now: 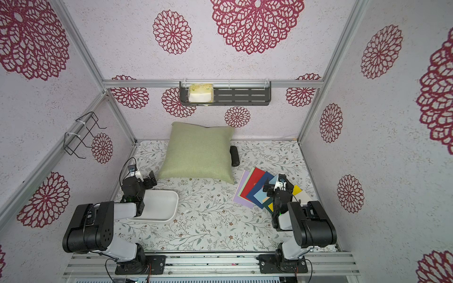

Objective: Put the sealed envelopes into the storage box
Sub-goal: Move the storage box to the center of the board.

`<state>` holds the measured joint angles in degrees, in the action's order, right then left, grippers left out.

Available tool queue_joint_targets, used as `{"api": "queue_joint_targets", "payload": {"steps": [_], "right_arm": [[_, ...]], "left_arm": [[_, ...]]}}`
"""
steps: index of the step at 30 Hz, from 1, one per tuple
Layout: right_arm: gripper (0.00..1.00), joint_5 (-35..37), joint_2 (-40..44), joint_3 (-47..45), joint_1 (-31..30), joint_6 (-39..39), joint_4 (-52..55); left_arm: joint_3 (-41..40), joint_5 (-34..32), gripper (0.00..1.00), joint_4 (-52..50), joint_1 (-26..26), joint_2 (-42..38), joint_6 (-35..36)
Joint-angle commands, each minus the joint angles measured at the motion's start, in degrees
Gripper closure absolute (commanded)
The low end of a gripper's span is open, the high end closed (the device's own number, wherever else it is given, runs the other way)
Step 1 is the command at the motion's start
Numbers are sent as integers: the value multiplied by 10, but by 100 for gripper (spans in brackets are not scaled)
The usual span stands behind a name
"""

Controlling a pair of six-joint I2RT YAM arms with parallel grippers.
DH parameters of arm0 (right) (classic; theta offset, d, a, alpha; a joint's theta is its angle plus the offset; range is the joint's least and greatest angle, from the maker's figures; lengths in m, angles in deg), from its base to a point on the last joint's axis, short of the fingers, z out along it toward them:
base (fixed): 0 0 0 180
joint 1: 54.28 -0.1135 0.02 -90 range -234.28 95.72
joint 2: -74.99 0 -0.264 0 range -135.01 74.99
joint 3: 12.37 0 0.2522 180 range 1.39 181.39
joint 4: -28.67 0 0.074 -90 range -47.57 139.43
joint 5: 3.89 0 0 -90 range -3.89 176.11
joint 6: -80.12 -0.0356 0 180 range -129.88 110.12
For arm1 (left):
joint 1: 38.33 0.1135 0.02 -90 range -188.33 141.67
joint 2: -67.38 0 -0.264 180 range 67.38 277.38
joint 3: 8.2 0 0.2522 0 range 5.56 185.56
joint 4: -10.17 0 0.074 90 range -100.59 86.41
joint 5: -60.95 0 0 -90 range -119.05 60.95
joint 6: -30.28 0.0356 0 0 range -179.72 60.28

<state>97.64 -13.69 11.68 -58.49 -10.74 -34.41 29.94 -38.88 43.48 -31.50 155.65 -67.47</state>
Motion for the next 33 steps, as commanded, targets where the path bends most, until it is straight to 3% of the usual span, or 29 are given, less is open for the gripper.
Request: {"api": "queue_joint_targets", "payload": {"steps": [1,3,6,8,10,13,15,18,21,24,30,33], "right_arm": [[1,-11,7,12,5,6,-11],[1,22,22,20,0,-2,9],[1,84,112,88,-7,-27,209],[1,115,159,138,-5,-109,348],[1,82,200,169,-4,-160,450],[1,13,244,184,-4,-215,557],[2,-33,264,183,-7,-226,602],[2,-77,285,175,-10,-238,647],[2,-89,291,166,-13,-233,667],[2,-86,287,157,-15,-231,662],[2,-91,274,156,-16,-232,657],[2,-93,279,151,-15,-231,655]], "left_arm": [[3,-131,2,-36,-28,-76,-6],[20,-161,3,-138,-48,-190,-29],[66,-136,3,-301,-52,-330,-165],[97,-138,2,-430,-47,-386,-289],[119,-20,2,-482,-15,-407,-339],[181,101,3,-628,-19,-391,-369],[197,128,9,-701,-57,-371,-381],[202,57,10,-779,-179,-356,-394],[218,-73,9,-859,-319,-333,-431],[221,-152,9,-909,-402,-300,-483],[215,-156,11,-910,-448,-199,-507],[211,-126,28,-863,-448,-145,-491]]}}
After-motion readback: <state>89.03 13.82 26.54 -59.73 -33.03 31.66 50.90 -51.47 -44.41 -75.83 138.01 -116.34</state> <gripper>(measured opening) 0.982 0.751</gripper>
